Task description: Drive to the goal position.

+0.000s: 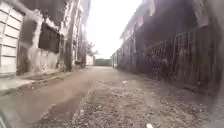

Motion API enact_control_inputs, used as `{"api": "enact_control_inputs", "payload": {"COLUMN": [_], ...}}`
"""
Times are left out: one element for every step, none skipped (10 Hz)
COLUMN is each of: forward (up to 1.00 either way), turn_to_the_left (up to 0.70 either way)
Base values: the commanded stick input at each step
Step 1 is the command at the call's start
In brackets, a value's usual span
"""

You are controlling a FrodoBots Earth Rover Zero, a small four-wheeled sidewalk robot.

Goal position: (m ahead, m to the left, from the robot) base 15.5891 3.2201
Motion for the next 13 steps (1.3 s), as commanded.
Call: {"api": "enact_control_inputs", "payload": {"forward": [0.85,0.85,0.85,0.85,0.85,0.85,0.85,0.85,0.85,0.85,0.85,0.85,0.85], "turn_to_the_left": [0.0,0.0,0.0,0.0,0.0,0.0,0.0,0.0,0.0,0.0,0.0,0.0,0.0]}}
